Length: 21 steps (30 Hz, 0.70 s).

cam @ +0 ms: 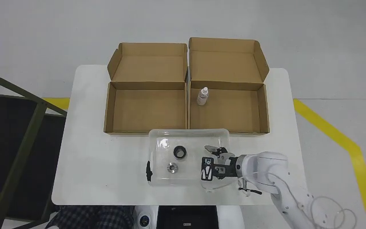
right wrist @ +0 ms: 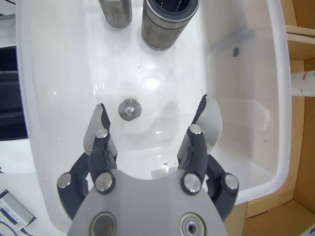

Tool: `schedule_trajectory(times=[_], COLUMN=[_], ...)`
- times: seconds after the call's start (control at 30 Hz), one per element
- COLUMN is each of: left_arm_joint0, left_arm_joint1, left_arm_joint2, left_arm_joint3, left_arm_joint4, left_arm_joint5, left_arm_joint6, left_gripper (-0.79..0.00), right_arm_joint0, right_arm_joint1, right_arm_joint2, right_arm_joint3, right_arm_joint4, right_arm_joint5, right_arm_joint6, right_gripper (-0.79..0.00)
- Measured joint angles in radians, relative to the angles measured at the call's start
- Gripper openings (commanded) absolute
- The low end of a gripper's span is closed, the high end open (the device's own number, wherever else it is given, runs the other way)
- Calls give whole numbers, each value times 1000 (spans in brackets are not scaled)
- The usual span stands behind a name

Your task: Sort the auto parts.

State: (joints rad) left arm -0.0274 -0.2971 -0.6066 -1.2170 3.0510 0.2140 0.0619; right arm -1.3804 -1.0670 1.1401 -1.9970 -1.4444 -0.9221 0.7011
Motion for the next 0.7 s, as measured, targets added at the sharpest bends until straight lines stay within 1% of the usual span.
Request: schedule_trajectory(times=[0.03, 0.1, 0.2, 0.27, 0.3, 0.33, 0.43, 0.47, 0.7], left_arm_joint0=[0, 0, 0, 0, 0, 0, 0, 0, 0], left_arm_joint1=[0, 0, 0, 0, 0, 0, 0, 0, 0], left_arm_joint2=[0, 0, 0, 0, 0, 0, 0, 0, 0], left_arm_joint3=[0, 0, 0, 0, 0, 0, 0, 0, 0], left_arm_joint4=[0, 0, 0, 0, 0, 0, 0, 0, 0], left_arm_joint5=[0, 0, 0, 0, 0, 0, 0, 0, 0], left_arm_joint6=[0, 0, 0, 0, 0, 0, 0, 0, 0], left_gripper=[0, 0, 0, 0, 0, 0, 0, 0, 0], right_arm_joint0=[5, 12, 23, 29, 31, 33, 39, 40, 44], right_arm_joint1=[0, 0, 0, 0, 0, 1, 2, 2, 7], right_arm_joint2=[-8, -19, -36, -43, -46, -49, -54, -55, -58], right_arm_joint3=[6, 15, 27, 32, 33, 36, 40, 41, 35], right_arm_joint4=[-2, -4, -7, -7, -6, -5, -2, 0, 29], right_arm_joint5=[-1, -3, -4, -2, -1, -1, -1, -3, -14], right_arm_joint6=[5, 12, 22, 27, 30, 33, 39, 41, 32], right_gripper=[-308, -394, -431, -477, -514, -588, -748, -785, -785])
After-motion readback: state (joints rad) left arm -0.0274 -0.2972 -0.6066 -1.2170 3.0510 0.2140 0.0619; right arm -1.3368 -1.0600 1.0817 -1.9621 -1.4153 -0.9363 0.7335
